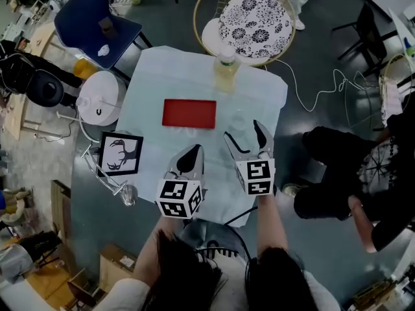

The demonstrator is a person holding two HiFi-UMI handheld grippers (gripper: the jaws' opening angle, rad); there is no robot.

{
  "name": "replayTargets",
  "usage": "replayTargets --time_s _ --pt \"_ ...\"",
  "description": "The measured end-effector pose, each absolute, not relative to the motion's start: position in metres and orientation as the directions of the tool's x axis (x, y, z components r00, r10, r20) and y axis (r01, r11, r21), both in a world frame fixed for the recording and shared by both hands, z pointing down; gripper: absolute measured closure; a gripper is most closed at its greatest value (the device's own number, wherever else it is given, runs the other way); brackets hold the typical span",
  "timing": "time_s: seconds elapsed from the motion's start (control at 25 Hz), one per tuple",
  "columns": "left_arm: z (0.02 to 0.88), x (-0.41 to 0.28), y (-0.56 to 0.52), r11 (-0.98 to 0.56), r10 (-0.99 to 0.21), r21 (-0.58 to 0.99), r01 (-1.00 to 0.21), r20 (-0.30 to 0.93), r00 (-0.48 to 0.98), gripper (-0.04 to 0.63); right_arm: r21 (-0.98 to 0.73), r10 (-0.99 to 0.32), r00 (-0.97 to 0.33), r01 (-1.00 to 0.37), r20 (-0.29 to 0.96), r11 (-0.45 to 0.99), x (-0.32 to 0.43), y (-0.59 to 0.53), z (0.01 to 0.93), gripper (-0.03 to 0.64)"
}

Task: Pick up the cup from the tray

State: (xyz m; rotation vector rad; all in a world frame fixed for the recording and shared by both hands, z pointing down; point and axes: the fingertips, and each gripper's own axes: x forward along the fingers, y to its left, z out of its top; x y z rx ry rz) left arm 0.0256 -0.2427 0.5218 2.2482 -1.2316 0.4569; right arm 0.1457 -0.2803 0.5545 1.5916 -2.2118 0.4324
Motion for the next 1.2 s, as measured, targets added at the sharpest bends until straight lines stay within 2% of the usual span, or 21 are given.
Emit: replayTargets --time_s 0.16,0.24,0.32,0.4,0.6,0.72,1.2 --pt "0.509 0.025 -0.234 -0.463 -0.675 0.282 -0.840 0.502 0.541 0.594 -0.020 -0.837 -0.295 -0.946 0.460 0.323 0.134 -0.266 0.535 0.236" --pt "0.502 0.025 -0.231 -0.469 -0.679 0.283 -0.837 0.490 0.546 0.594 -0.016 -0.846 -0.285 -0.950 0.451 0.311 0.131 -0.259 0.526 0.280" --pt "0.494 0.025 -0.229 -0.477 -0.683 0.283 -0.832 0.477 0.554 0.594 -0.011 -0.854 -0.273 -0.954 0.444 0.299 0.129 -0.252 0.517 0.375" --pt "0.487 0.026 -0.227 -0.489 -0.687 0.281 -0.826 0.460 0.563 0.594 -0.010 -0.861 -0.265 -0.957 0.434 0.290 0.126 -0.245 0.509 0.426" --pt "0.471 0.027 -0.220 -0.513 -0.691 0.282 -0.811 0.425 0.584 0.594 -0.004 -0.875 -0.255 -0.961 0.412 0.278 0.113 -0.227 0.489 0.486" --pt "0.466 0.027 -0.212 -0.528 -0.687 0.285 -0.800 0.410 0.599 0.594 -0.013 -0.875 -0.259 -0.961 0.409 0.278 0.103 -0.213 0.481 0.582" --pt "0.449 0.021 -0.185 -0.559 -0.690 0.267 -0.785 0.375 0.619 0.594 -0.008 -0.887 -0.253 -0.963 0.385 0.270 0.084 -0.178 0.455 0.594"
